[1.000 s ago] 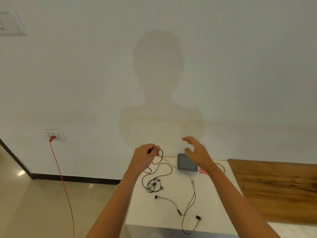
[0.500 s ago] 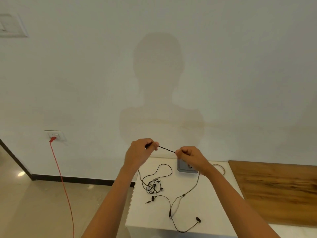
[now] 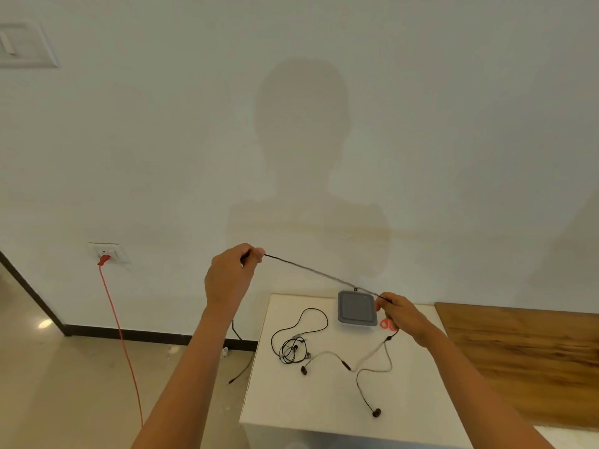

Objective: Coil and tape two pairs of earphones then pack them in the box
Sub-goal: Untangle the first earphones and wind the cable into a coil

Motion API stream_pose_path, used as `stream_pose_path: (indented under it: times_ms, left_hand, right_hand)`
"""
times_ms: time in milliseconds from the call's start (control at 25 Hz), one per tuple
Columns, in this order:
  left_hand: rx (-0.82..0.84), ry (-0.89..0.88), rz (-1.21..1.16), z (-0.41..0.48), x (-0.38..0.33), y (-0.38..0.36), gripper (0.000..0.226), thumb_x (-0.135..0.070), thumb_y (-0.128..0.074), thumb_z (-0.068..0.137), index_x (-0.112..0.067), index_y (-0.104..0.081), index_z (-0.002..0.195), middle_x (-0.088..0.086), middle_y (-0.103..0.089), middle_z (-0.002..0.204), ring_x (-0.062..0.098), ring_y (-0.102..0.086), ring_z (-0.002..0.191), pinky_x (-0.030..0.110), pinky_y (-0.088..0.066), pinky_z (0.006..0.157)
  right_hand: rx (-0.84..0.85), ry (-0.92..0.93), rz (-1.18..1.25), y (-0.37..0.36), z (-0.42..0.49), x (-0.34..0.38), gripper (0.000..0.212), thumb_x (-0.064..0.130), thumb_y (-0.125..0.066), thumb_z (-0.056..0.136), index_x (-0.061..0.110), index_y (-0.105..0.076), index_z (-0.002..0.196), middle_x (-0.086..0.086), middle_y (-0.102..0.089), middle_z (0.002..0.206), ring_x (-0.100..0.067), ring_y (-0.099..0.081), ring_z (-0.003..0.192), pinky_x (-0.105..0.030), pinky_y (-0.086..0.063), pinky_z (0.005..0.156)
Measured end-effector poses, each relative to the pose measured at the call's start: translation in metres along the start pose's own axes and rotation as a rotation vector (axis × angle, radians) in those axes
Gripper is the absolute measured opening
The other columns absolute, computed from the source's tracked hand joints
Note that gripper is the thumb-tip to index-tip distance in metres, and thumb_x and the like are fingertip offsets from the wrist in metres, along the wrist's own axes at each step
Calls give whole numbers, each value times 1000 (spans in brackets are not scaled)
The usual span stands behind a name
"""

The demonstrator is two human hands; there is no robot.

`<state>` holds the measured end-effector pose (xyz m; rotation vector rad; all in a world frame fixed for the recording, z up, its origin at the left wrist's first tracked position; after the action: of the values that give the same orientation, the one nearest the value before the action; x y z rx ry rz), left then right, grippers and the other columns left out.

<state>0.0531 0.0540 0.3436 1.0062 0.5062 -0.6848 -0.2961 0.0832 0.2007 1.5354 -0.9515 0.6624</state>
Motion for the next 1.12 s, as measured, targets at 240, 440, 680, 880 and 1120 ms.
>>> stream_pose_path:
  times_ms: [240, 440, 680, 880, 1120]
  left_hand:
    - [49, 12, -7, -6, -5, -18, 23, -38, -58, 91, -21, -71, 85, -3, -71, 80, 9, -52, 56, 25, -43, 53]
    - [152, -9, -63, -14, -21, -51, 25, -45, -56, 90, -25, -70, 83, -5, -70, 78, 10, -56, 61, 27, -45, 56]
    - [128, -34, -129, -9, -37, -44, 22, -44, -58, 89, -28, -69, 80, -6, -64, 70, 6, -45, 52, 20, -36, 52]
    - [87, -63, -171, -1, -36, -32, 19, -44, -59, 89, -30, -67, 79, -7, -61, 68, 9, -44, 52, 14, -33, 51]
    - [125, -75, -175, -4, -42, -36, 14, -43, -61, 88, -34, -69, 80, -9, -63, 69, 7, -46, 55, 17, -37, 54]
  right_hand:
    - [189, -55, -463, -21, 4, -21, 14, 17, -54, 87, 21, -52, 100, -1, -57, 101, -23, -54, 96, -33, -44, 83]
    - [304, 211, -101, -63, -6, 61, 56, 25, -57, 93, 24, -33, 143, 14, -38, 139, -5, -35, 129, -25, -33, 104]
    - [332, 336, -19, -115, -8, 73, 36, 21, -68, 83, 27, -56, 116, 14, -58, 123, 0, -48, 122, -16, -35, 100]
    - [291, 226, 284, -131, -17, 47, 34, 6, -67, 81, 13, -55, 112, 1, -63, 117, -14, -54, 120, -32, -45, 102]
    - [172, 273, 267, -140, -18, 62, 43, 27, -74, 78, 36, -57, 117, 23, -53, 128, 7, -40, 125, -12, -28, 95]
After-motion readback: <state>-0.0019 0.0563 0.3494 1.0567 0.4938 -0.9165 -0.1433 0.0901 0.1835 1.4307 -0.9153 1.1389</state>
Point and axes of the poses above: each hand's wrist, its own z-axis towards the middle knuckle, its own y-axis out of the back of the hand, x = y × z, the point moved 8 cm from there along z, towards the middle knuckle
